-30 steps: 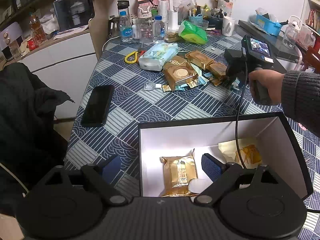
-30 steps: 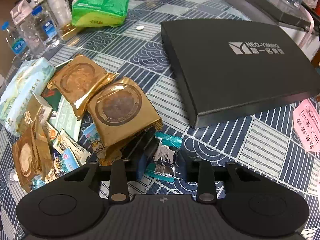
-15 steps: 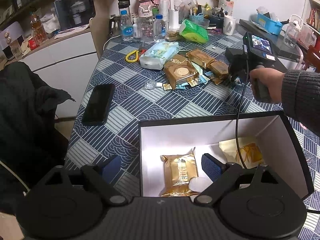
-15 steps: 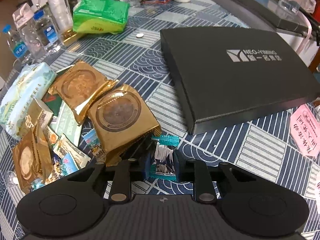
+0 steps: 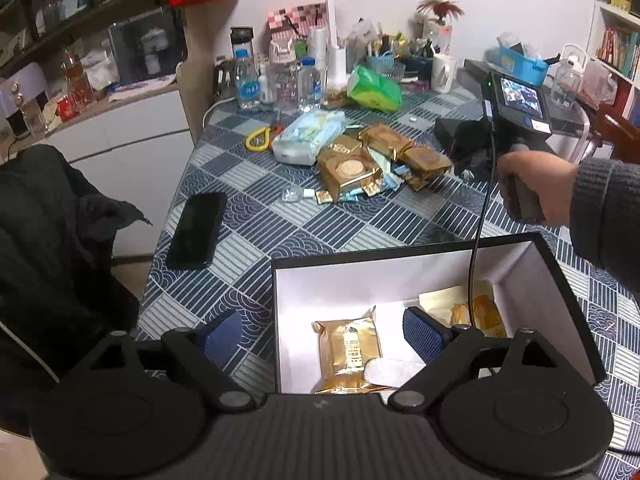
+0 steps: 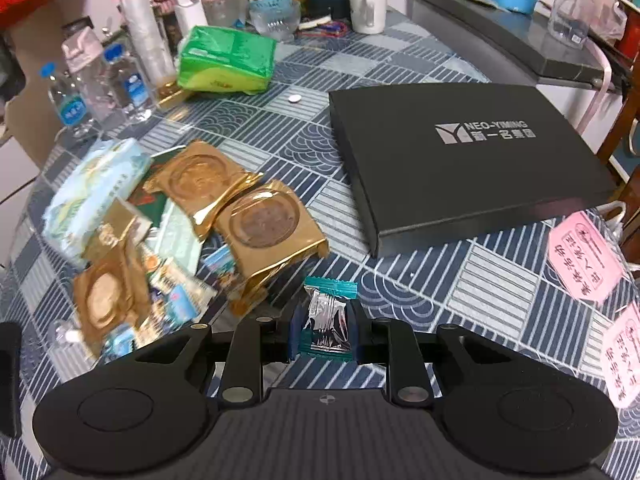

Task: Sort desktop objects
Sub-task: 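Lift the teal-and-silver packet with the right gripper toward the open box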

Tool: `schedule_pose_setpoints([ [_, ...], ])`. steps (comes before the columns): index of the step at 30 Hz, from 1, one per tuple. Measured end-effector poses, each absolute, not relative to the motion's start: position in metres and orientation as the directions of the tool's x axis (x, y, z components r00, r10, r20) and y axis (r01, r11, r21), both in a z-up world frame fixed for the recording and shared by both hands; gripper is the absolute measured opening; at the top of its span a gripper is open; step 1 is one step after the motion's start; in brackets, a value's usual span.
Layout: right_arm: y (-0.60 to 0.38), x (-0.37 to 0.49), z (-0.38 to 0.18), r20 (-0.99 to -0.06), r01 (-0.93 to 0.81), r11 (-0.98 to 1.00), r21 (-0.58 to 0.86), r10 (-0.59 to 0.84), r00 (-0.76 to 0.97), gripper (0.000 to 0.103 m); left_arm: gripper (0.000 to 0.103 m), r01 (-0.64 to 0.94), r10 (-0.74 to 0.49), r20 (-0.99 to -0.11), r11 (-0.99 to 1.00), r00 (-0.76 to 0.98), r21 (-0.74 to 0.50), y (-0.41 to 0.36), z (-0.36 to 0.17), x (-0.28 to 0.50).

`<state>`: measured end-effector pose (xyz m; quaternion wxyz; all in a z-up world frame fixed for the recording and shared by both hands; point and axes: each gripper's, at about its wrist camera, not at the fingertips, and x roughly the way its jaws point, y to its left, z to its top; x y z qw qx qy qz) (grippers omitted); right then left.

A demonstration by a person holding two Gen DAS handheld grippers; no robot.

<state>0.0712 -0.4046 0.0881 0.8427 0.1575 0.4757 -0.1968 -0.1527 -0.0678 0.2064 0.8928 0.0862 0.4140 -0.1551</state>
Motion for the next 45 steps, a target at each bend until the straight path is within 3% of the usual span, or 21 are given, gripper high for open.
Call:
schedule_pose_setpoints([
  [16, -0.355, -0.011, 0.156, -0.794, 0.411, 0.903, 0.126, -0.157, 0.587, 0.024, 0.103, 0.385, -0.255, -0.699, 0.922, 0.669, 0.032, -0.057, 0.232, -0.203],
  [45, -0.307, -0.134, 0.192, -0.725, 0.332, 0.913, 0.236, -0.062, 0.686, 0.024, 0.103, 0.417, -0.289, -0.647, 0.908, 0.705, 0.048, -0.033, 0.253, -0.247],
])
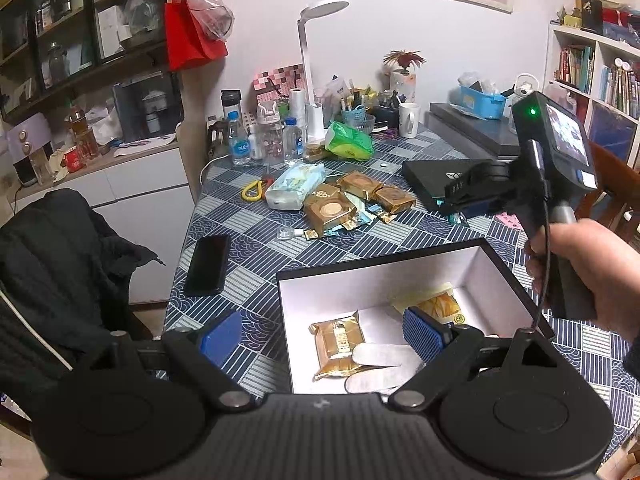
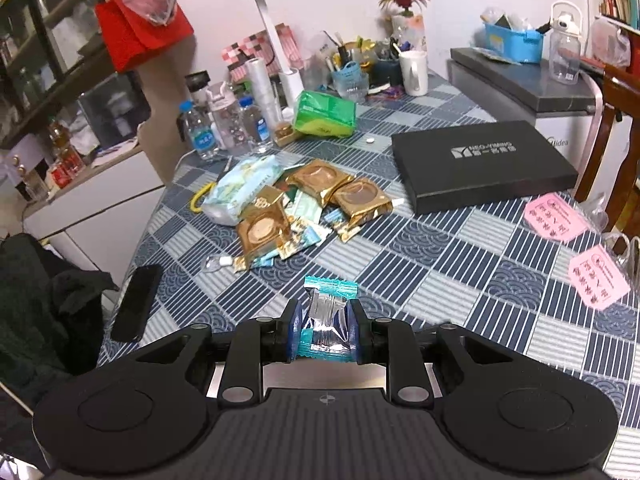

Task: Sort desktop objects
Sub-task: 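Lift the teal-and-silver packet with the right gripper toward the open box, then lower the packet into the box and open the right gripper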

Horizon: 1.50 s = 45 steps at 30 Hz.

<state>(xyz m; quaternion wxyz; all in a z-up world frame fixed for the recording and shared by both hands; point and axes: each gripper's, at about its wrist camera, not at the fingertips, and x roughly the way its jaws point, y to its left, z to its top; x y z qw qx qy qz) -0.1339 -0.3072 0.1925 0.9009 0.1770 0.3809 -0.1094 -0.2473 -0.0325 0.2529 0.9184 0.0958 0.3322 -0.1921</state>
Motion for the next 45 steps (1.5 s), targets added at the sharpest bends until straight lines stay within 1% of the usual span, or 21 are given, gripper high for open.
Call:
schedule_pose_setpoints([
  [6, -0.298, -0.15, 0.182, -0.742, 0.321, 0.916, 0.241, -0.039, 0.669, 0.024, 0.103, 0.421, -0.296, -0.646, 0.906, 0.704, 0.044, -0.028, 0.254, -0.251],
  [13, -0.29, -0.162, 0.156, -0.785, 0.318, 0.921, 0.226, -0.022, 0.62, 0.024, 0.103, 0.42, -0.301, -0.648, 0.907, 0.7, 0.033, -0.025, 0.253, -0.253],
  [28, -0.278, -0.16, 0.1, -0.864, 0.327, 0.927, 0.187, -0.003, 0.503, 0.024, 0.103, 0.398, -0.285, -0.653, 0.917, 0.702, 0.028, -0.021, 0.251, -0.252],
  [45, -0.274, -0.156, 0.087, -0.882, 0.331, 0.93, 0.158, -0.018, 0.471, 0.026, 0.103, 0.391, -0.279, -0.663, 0.92, 0.694, 0.022, -0.02, 0.248, -0.247],
])
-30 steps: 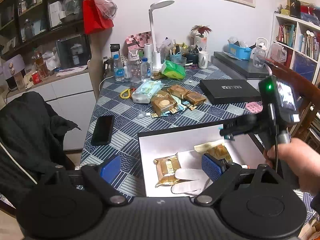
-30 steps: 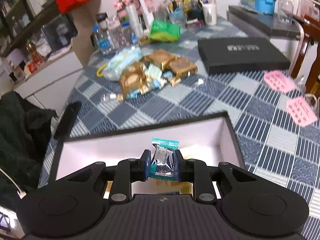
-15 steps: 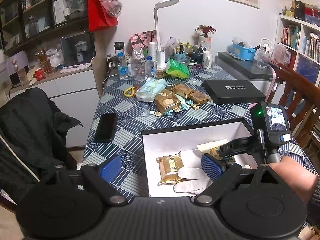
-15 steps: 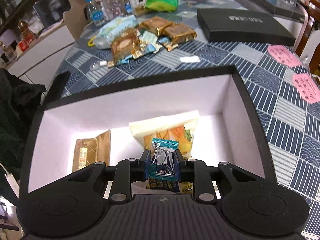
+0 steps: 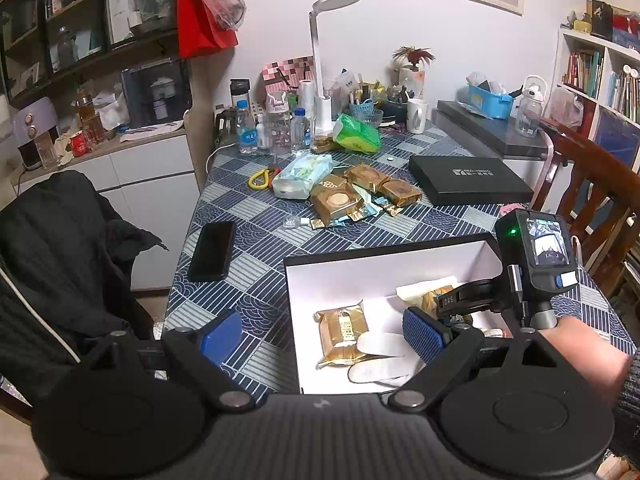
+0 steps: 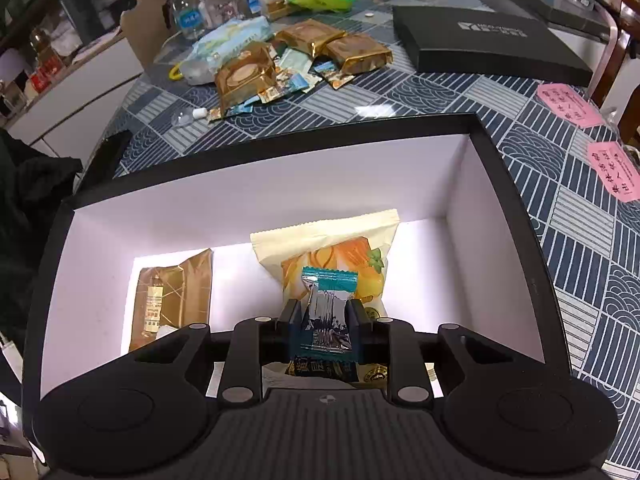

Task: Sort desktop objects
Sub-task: 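Lower the packet into the box and open the right gripper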

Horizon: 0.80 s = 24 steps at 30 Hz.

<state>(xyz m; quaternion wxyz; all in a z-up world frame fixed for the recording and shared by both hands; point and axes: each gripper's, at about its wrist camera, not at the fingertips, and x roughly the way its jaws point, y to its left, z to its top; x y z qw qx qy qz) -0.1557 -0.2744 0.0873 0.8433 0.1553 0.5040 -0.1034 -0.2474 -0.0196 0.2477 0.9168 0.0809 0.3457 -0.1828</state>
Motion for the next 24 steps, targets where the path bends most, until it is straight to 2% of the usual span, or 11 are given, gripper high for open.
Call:
schedule_pose_setpoints([
  [8, -0.273, -0.155, 0.086, -0.883, 0.332, 0.931, 0.15, -0.024, 0.468, 0.027, 0.103, 0.392, -0.282, -0.664, 0.92, 0.693, 0.019, -0.019, 0.247, -0.247],
  [13, -0.272, -0.156, 0.087, -0.884, 0.334, 0.93, 0.153, -0.023, 0.468, 0.032, 0.103, 0.397, -0.285, -0.665, 0.918, 0.69, 0.018, -0.019, 0.247, -0.247],
  [22, -0.269, -0.161, 0.099, -0.875, 0.334, 0.935, 0.12, -0.059, 0.481, 0.052, 0.103, 0.407, -0.294, -0.669, 0.913, 0.682, 0.013, -0.02, 0.246, -0.246],
  [24, -0.269, -0.165, 0.106, -0.867, 0.336, 0.935, 0.11, -0.074, 0.493, 0.067, 0.103, 0.41, -0.298, -0.669, 0.912, 0.681, 0.01, -0.021, 0.246, -0.245],
])
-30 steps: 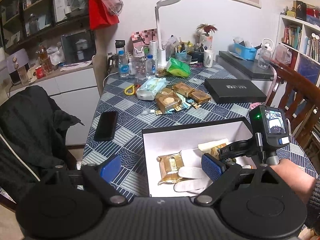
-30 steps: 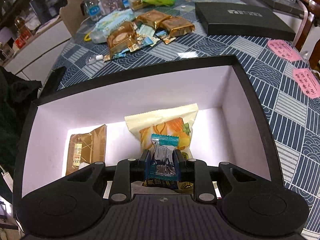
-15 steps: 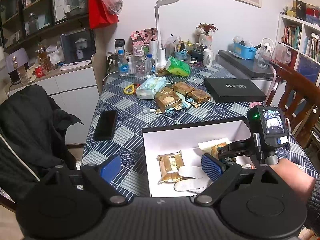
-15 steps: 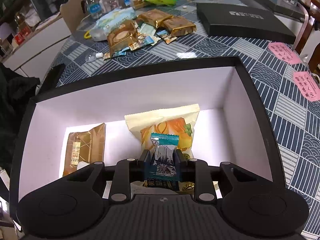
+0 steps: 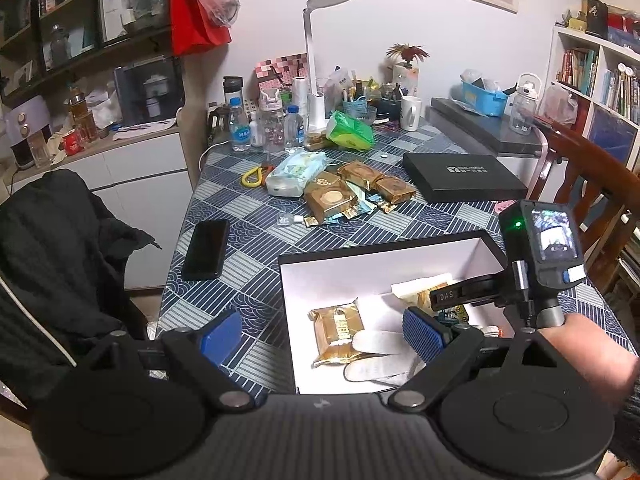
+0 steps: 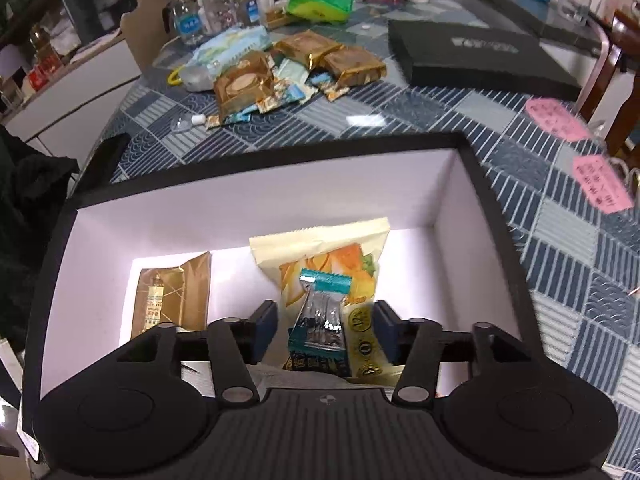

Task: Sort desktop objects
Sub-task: 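Lower the packet into the box and open the right gripper, then move the left tool over the gold mooncake packets on the table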

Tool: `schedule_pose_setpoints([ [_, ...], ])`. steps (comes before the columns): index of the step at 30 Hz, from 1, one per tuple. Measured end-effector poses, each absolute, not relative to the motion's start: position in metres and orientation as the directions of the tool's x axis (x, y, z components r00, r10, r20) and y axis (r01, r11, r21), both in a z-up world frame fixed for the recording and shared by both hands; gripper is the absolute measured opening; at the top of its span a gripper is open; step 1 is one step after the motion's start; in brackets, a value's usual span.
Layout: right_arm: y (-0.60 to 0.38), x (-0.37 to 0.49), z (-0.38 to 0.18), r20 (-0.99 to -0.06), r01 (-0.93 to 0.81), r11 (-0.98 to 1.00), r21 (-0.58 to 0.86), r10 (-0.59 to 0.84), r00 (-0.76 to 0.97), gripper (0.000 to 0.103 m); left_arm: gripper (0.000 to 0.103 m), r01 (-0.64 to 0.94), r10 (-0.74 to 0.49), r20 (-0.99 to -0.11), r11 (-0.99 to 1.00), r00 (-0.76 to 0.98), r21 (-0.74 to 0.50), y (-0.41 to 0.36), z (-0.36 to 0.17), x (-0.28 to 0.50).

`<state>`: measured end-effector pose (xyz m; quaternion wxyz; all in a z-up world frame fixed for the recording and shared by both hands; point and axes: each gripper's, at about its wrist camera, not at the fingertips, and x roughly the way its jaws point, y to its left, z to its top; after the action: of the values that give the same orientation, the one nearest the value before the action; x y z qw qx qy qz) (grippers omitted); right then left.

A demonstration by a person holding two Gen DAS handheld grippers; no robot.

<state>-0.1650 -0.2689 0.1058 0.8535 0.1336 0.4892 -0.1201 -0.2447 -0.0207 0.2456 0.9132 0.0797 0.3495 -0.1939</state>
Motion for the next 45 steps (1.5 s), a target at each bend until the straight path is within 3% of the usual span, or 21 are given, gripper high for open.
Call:
schedule_pose_setpoints([
  [2, -0.269, -0.17, 0.114, -0.858, 0.341, 0.934, 0.107, -0.086, 0.507, 0.077, 0.103, 0.412, -0.304, -0.671, 0.911, 0.676, 0.002, -0.02, 0.245, -0.242],
  [5, -0.267, -0.178, 0.127, -0.843, 0.336, 0.937, 0.093, -0.105, 0.527, 0.08, 0.103, 0.415, -0.312, -0.674, 0.91, 0.67, -0.009, -0.02, 0.244, -0.238],
  [13, -0.258, -0.204, 0.151, -0.801, 0.34, 0.939, 0.057, -0.16, 0.577, 0.103, 0.103, 0.414, -0.361, -0.691, 0.905, 0.626, -0.098, -0.012, 0.243, -0.216],
  [21, -0.261, -0.228, 0.154, -0.782, 0.392, 0.913, 0.115, -0.16, 0.603, 0.103, 0.103, 0.335, -0.34, -0.701, 0.93, 0.627, -0.152, -0.001, 0.245, -0.186],
  [32, -0.262, -0.242, 0.152, -0.779, 0.382, 0.906, 0.182, -0.104, 0.619, 0.103, 0.103, 0.086, -0.26, -0.714, 0.959, 0.65, -0.27, 0.001, 0.247, -0.126],
  [39, -0.263, -0.228, 0.15, -0.781, 0.313, 0.927, 0.207, -0.036, 0.624, 0.103, 0.103, 0.013, -0.149, -0.701, 0.981, 0.697, -0.196, -0.027, 0.248, -0.094],
  [45, -0.267, -0.219, 0.148, -0.785, 0.26, 0.941, 0.217, 0.009, 0.62, 0.103, 0.103, 0.055, -0.214, -0.721, 0.97, 0.659, -0.237, -0.056, 0.236, -0.054],
])
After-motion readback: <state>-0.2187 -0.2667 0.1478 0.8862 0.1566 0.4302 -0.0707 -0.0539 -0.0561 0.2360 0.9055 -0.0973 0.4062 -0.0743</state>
